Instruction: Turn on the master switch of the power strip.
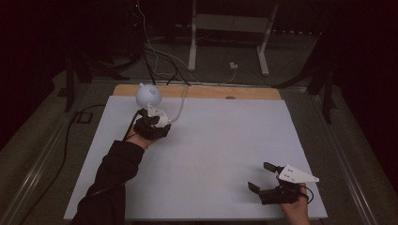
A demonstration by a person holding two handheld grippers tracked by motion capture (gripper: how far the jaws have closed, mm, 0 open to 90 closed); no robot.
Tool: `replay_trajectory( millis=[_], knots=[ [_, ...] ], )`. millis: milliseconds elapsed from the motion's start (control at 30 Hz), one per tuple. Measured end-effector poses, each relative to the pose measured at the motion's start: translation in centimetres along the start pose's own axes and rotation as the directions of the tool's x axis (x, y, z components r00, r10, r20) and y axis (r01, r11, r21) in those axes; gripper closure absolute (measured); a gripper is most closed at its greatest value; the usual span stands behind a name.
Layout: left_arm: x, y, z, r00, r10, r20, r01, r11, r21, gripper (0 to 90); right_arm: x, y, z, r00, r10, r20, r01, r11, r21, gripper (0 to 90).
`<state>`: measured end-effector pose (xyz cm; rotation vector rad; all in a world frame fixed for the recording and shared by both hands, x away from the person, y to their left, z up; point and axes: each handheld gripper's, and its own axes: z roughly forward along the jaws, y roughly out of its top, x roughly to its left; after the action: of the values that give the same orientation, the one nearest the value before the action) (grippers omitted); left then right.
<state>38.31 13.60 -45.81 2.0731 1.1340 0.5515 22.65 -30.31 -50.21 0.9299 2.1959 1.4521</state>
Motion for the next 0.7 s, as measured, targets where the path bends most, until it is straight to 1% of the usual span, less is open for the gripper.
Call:
replay_trajectory(
  millis=[33,100,133,200,233,267,333,367,500,567,600,667,700],
  knots=[
    [0.0,0.0,-0.1,1.0000,-0.004,0.000,0.004,1.0000,0.003,34.6,0.0,0.0,0.0,1.0000,-0.001,-0.001,0.001,1.000,0.001,2.7],
    [0.0,0.0,-0.3,0.9994,-0.011,0.034,0.010,0.9998,0.017,20.3,0.1,0.0,0.0,1.0000,-0.001,-0.001,0.001,1.000,0.002,2.7],
    [0.0,0.0,-0.4,0.9989,-0.014,0.044,0.013,0.9996,0.023,14.6,0.1,0.0,0.0,1.0000,-0.001,0.000,0.001,1.000,0.001,2.7],
    [0.0,0.0,-0.6,0.9966,-0.023,0.079,0.021,0.9993,0.031,5.1,0.1,0.0,0.0,1.0000,0.001,0.000,-0.001,1.000,0.001,2.7],
    [0.0,0.0,-0.7,0.9959,-0.024,0.087,0.021,0.9992,0.035,2.1,0.1,0.0,0.0,1.0000,0.001,0.001,-0.001,1.000,0.001,2.7],
    [0.0,0.0,-0.9,0.9948,-0.020,0.100,0.017,0.9992,0.036,1.4,0.1,0.1,0.0,1.0000,0.001,0.002,-0.001,1.000,0.000,2.7],
    [-0.1,-0.1,-1.3,0.9947,-0.012,0.102,0.009,0.9994,0.033,0.6,0.2,0.1,0.0,1.0000,-0.001,0.001,0.001,1.000,0.001,2.7],
    [-0.1,-0.1,-1.5,0.9939,-0.012,0.110,0.008,0.9995,0.029,0.5,0.2,0.1,0.1,1.0000,-0.001,0.001,0.001,1.000,0.000,2.7],
    [-0.2,-0.3,-2.4,0.9934,-0.008,0.114,0.006,0.9999,0.014,0.3,0.2,0.1,0.0,1.0000,-0.002,0.002,0.002,1.000,-0.001,2.7],
    [-0.2,-0.5,-2.9,0.9926,-0.013,0.121,0.012,0.9999,0.006,0.3,0.2,0.1,0.0,1.0000,-0.001,0.001,0.001,1.000,0.000,2.7],
    [-0.2,-0.6,-3.1,0.9906,-0.020,0.135,0.020,0.9998,0.002,0.3,0.2,0.1,0.1,1.0000,0.001,0.001,-0.001,1.000,0.002,2.7],
    [-0.2,-0.9,-3.4,0.9915,-0.014,0.129,0.015,0.9998,-0.008,0.3,0.3,0.1,0.1,1.0000,0.001,-0.001,-0.001,1.000,0.003,2.7],
    [-0.2,-1.0,-3.7,0.9905,-0.015,0.137,0.016,0.9998,-0.011,0.3,0.3,0.1,0.1,1.0000,0.001,-0.001,-0.001,1.000,0.003,2.7]
  ],
)
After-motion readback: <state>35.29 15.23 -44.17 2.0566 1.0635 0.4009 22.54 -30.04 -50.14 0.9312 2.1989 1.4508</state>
